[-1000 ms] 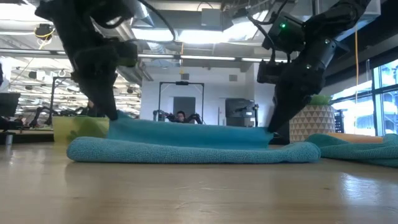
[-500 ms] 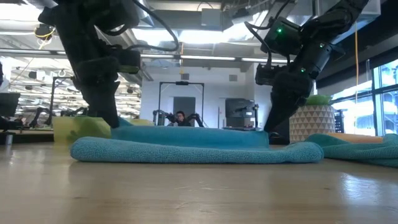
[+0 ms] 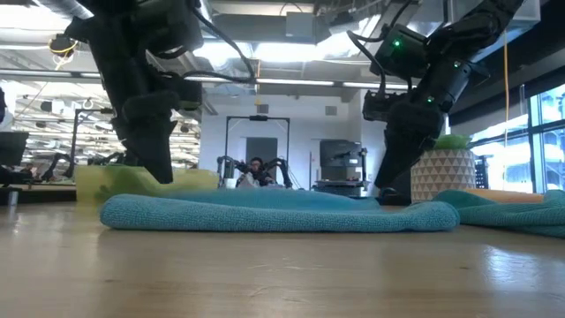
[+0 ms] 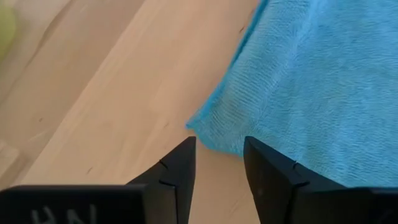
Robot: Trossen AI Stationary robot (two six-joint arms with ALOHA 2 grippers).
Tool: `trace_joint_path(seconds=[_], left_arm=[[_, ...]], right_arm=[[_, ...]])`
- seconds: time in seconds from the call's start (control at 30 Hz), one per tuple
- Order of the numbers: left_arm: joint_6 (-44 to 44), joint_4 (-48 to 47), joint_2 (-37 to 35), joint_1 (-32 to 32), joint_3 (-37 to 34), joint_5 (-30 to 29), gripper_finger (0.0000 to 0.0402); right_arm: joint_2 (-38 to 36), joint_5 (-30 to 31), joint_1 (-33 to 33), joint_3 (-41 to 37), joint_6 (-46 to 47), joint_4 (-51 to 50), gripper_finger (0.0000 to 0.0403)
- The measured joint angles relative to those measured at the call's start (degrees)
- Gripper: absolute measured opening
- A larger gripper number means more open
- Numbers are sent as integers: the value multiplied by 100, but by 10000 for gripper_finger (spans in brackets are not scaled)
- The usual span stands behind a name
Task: Fold microfiber towels
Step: Fold the left blue towel
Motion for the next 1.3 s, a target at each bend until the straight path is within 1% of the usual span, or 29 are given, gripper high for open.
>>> trace_joint_path(seconds=[0.17, 0.23, 0.3, 0.4, 0.47, 0.53, 0.57, 0.63, 0.77, 1.0, 1.07, 1.17, 1.3], left_arm=[[-98, -205, -2, 33, 1, 16, 127], [-135, -205, -57, 11, 1, 113, 127], [-174, -214, -119, -35, 54, 258, 127], [-190, -187, -313, -201, 209, 403, 128], [-71, 47, -468, -386, 296, 447, 128], [146, 469, -595, -605, 326, 528, 128], [252, 652, -636, -729, 329, 566, 128], [468, 887, -647, -983, 329, 587, 128], [752, 1087, -528, -1498, 329, 576, 128], [795, 1338, -222, -2175, 329, 584, 128], [805, 1354, -81, -2291, 329, 558, 130], [917, 1304, 226, -2362, 329, 528, 139], [959, 1356, 542, -2326, 329, 502, 159]], right_arm=[[-5, 246, -2, 0, 348, -518, 133], [-9, 232, -2, 48, 455, -853, 133], [-13, 45, 0, 191, 516, -1224, 133], [-71, -512, 0, 414, 575, -1622, 133], [-171, -1246, -2, 500, 585, -1467, 133], [-245, -2042, 31, 529, 717, -1097, 133], [-255, -2283, 74, 527, 798, -1023, 133], [-256, -2406, 237, 523, 914, -974, 133], [-251, -2341, 695, 516, 920, -909, 133], [-286, -1486, 1685, 514, 1599, -774, 133], [-286, -1215, 1963, 514, 1771, -757, 133], [-286, -840, 2265, 514, 1785, -714, 133], [-272, -323, 2504, 511, 1504, -672, 134]])
